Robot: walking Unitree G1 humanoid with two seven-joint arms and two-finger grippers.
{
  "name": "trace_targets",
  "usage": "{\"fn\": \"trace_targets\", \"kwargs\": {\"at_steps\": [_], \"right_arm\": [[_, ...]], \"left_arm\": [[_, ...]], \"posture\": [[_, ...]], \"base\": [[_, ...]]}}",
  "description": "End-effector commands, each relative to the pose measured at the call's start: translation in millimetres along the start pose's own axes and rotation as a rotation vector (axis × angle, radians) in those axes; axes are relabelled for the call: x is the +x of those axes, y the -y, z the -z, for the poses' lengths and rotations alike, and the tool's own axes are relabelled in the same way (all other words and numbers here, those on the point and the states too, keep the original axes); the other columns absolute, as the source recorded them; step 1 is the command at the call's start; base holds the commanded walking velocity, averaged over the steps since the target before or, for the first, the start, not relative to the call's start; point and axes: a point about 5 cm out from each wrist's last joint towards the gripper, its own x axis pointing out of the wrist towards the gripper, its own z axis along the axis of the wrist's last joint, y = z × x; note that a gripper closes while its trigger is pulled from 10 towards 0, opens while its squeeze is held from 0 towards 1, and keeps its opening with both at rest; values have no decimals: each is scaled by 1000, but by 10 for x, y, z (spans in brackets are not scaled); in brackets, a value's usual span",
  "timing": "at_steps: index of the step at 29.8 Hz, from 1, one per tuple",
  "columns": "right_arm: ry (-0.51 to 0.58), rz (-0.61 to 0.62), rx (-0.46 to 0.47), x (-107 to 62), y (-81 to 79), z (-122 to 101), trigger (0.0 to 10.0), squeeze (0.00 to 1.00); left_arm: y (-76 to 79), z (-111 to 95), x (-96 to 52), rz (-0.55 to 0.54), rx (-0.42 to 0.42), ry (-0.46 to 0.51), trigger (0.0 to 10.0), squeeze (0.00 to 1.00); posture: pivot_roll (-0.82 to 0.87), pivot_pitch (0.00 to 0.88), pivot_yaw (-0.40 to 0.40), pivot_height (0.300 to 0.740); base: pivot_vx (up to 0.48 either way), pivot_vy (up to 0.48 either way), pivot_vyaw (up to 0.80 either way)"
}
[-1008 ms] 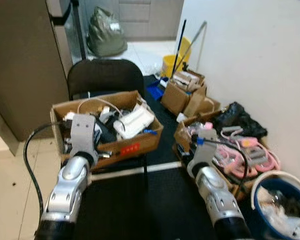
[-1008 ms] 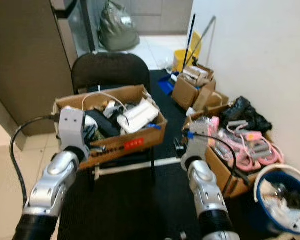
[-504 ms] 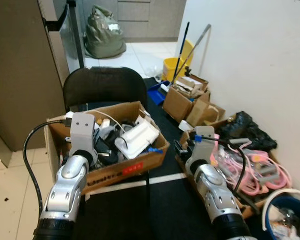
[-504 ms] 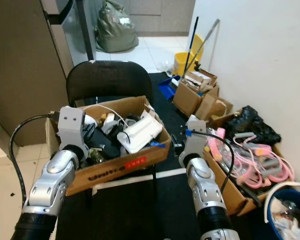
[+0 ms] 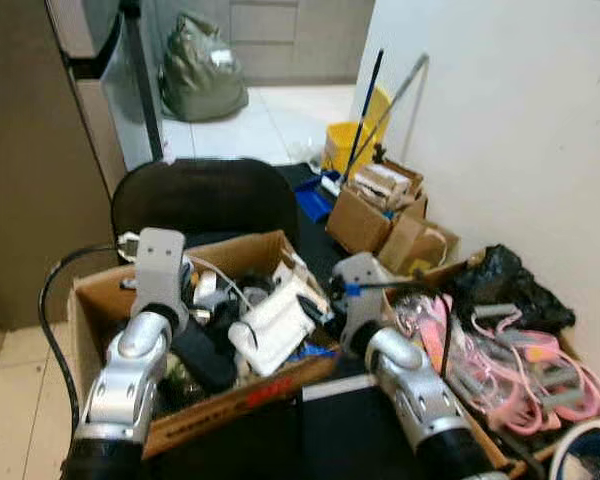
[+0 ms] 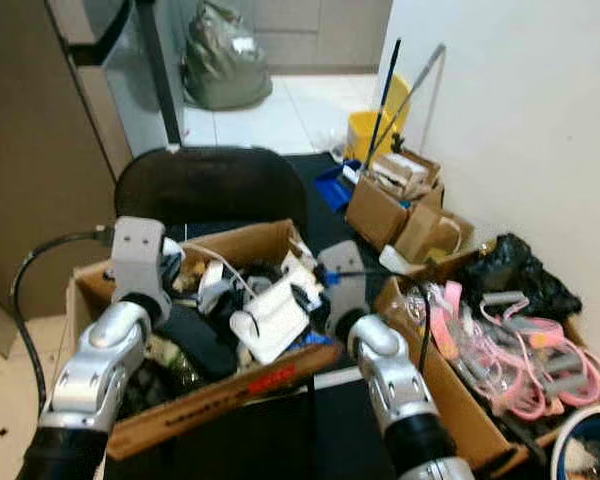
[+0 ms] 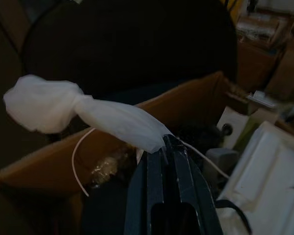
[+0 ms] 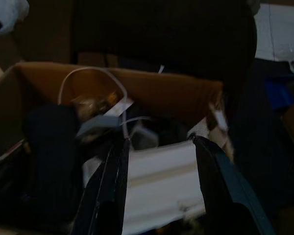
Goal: Picking trash to rubbish bin
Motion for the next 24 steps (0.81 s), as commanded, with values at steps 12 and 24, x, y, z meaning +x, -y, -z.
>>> {"fn": "trace_targets", "kwargs": {"at_steps": [12,24], "right_arm": [[-15,-48,6,-7,-8,51,10000,0],[-42,-75,-17,-40,-54,120,10000,0]], "left_arm": [[3,159,-26,-30,107,-117,10000,0],[12,145,-61,-33,97,-114,10000,0]], "posture": [[-45,84,-38,740],[-37,97,-48,740]], "base": [[0,0,0],[0,0,317]]}}
